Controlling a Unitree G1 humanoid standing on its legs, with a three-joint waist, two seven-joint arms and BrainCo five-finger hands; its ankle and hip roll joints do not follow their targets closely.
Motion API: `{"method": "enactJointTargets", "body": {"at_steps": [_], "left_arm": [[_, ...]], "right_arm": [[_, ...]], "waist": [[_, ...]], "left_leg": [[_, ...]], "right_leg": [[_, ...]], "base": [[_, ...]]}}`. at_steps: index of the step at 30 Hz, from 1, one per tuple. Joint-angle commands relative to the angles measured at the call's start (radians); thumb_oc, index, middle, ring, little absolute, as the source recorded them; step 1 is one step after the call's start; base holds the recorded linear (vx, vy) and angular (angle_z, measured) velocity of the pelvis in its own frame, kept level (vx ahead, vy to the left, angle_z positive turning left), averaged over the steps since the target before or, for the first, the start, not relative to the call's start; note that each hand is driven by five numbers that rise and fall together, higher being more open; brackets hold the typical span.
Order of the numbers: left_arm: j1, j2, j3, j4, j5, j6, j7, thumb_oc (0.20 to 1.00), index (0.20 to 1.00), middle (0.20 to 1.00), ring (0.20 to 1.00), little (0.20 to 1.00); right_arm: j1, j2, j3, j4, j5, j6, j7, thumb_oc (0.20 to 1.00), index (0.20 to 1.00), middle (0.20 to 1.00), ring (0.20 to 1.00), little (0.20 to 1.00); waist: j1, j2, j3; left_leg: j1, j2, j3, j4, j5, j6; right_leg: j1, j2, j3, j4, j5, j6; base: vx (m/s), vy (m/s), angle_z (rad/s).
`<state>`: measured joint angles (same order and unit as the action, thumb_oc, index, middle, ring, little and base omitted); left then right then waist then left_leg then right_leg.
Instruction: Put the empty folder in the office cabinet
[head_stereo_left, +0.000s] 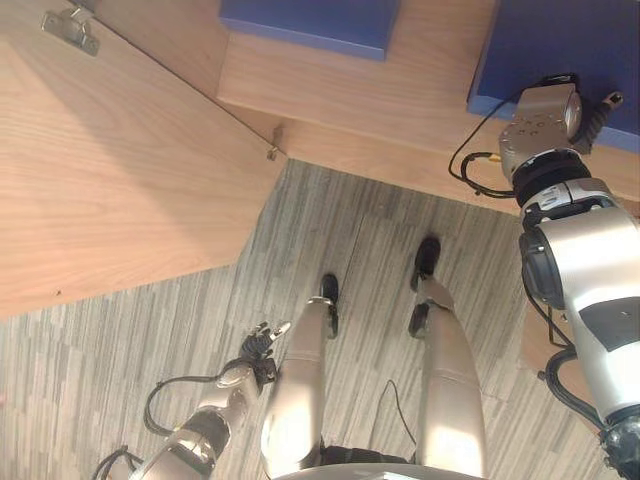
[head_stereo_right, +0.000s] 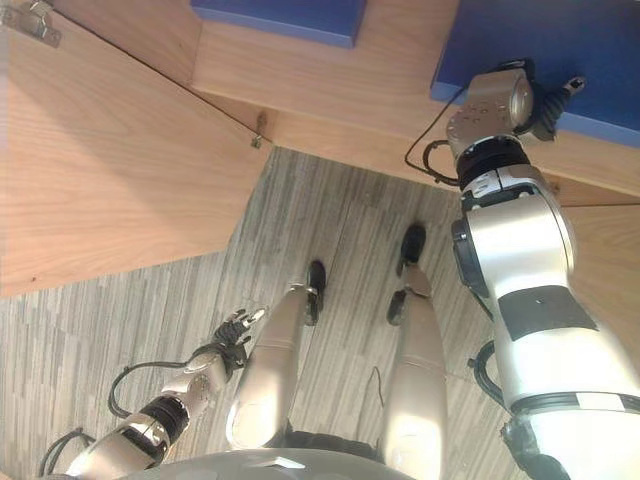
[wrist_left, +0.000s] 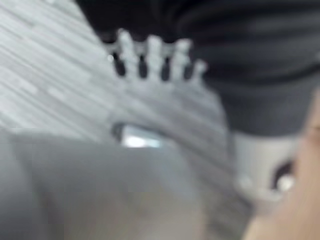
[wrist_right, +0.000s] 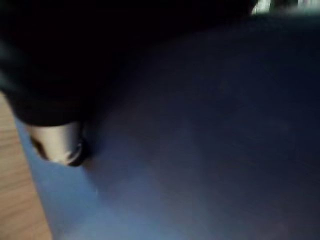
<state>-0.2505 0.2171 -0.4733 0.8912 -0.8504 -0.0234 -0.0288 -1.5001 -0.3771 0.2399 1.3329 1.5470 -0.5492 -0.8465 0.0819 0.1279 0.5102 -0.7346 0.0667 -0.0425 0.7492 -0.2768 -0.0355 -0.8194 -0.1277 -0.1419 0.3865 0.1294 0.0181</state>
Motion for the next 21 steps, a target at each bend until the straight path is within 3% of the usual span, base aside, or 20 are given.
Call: {"method": "enactJointTargets", "body": {"at_steps": [1, 3, 8, 9, 12, 16, 17, 21], "left_arm": [[-0.013, -0.014, -0.033, 0.045, -0.013, 0.039, 0.016, 1.000, 1.000, 1.000, 1.000, 1.000], [-0.030, -0.009, -0.033, 0.050, -0.015, 0.052, 0.015, 1.000, 1.000, 1.000, 1.000, 1.000], [-0.079, -0.006, -0.024, 0.113, -0.019, 0.065, 0.005, 1.000, 1.000, 1.000, 1.000, 1.000], [-0.079, -0.006, -0.024, 0.113, -0.019, 0.065, 0.005, 1.000, 1.000, 1.000, 1.000, 1.000], [-0.100, -0.006, -0.014, 0.149, -0.010, 0.067, -0.012, 1.000, 1.000, 1.000, 1.000, 1.000], [-0.131, 0.002, -0.003, 0.194, 0.000, 0.072, -0.036, 1.000, 1.000, 1.000, 1.000, 1.000], [-0.148, 0.005, -0.001, 0.207, 0.000, 0.075, -0.038, 1.000, 1.000, 1.000, 1.000, 1.000], [-0.182, 0.010, 0.000, 0.237, 0.007, 0.082, -0.051, 1.000, 1.000, 1.000, 1.000, 1.000]], "right_arm": [[0.022, -0.063, 0.059, -0.104, -0.133, 0.096, 0.093, 1.000, 1.000, 1.000, 1.000, 1.000], [0.021, -0.057, 0.075, -0.101, -0.118, 0.141, 0.101, 1.000, 1.000, 1.000, 1.000, 1.000], [0.055, -0.051, 0.113, -0.080, -0.125, 0.359, 0.221, 1.000, 1.000, 1.000, 1.000, 1.000], [0.055, -0.051, 0.113, -0.080, -0.125, 0.359, 0.221, 1.000, 1.000, 1.000, 1.000, 1.000], [0.084, -0.050, 0.118, -0.056, -0.122, 0.478, 0.246, 1.000, 1.000, 1.000, 1.000, 1.000], [0.141, -0.055, 0.108, -0.022, -0.205, 0.614, 0.300, 1.000, 1.000, 1.000, 1.000, 1.000], [0.168, -0.049, 0.109, -0.012, -0.277, 0.686, 0.347, 1.000, 1.000, 1.000, 1.000, 1.000], [0.236, -0.034, 0.136, 0.008, -0.425, 0.735, 0.445, 1.000, 1.000, 1.000, 1.000, 1.000]], "waist": [[0.028, -0.027, 0.010], [0.028, -0.031, 0.010], [0.017, -0.050, 0.010], [0.017, -0.050, 0.010], [0.012, -0.062, 0.010], [0.006, -0.080, 0.010], [0.002, -0.089, 0.010], [-0.006, -0.104, 0.010]], "left_leg": [[-0.053, -0.003, 0.042, 0.047, 0.034, 0.042], [-0.049, -0.002, 0.045, 0.049, 0.035, 0.042], [-0.032, 0.003, 0.057, 0.076, 0.018, 0.050], [-0.032, 0.003, 0.057, 0.076, 0.018, 0.050], [-0.015, 0.003, 0.064, 0.083, 0.011, 0.053], [0.016, 0.002, 0.077, 0.084, -0.002, 0.064], [0.029, -0.001, 0.081, 0.085, -0.014, 0.070], [0.063, -0.001, 0.092, 0.074, -0.014, 0.076]], "right_leg": [[0.056, 0.009, 0.029, 0.160, -0.263, -0.029], [0.062, 0.011, 0.028, 0.158, -0.261, -0.030], [0.088, 0.009, 0.028, 0.164, -0.262, -0.033], [0.088, 0.009, 0.028, 0.164, -0.262, -0.033], [0.104, 0.009, 0.030, 0.162, -0.261, -0.032], [0.131, 0.009, 0.032, 0.153, -0.257, -0.031], [0.144, 0.011, 0.034, 0.147, -0.255, -0.029], [0.179, 0.013, 0.033, 0.120, -0.243, -0.029]], "base": [[0.01, -0.003, -0.06], [0.00, 0.000, 0.00], [0.00, -0.003, -0.02], [0.00, -0.001, -0.04], [0.00, -0.001, -0.03], [-0.01, -0.003, -0.07], [-0.02, -0.012, -0.21], [-0.03, -0.011, -0.10]]}}
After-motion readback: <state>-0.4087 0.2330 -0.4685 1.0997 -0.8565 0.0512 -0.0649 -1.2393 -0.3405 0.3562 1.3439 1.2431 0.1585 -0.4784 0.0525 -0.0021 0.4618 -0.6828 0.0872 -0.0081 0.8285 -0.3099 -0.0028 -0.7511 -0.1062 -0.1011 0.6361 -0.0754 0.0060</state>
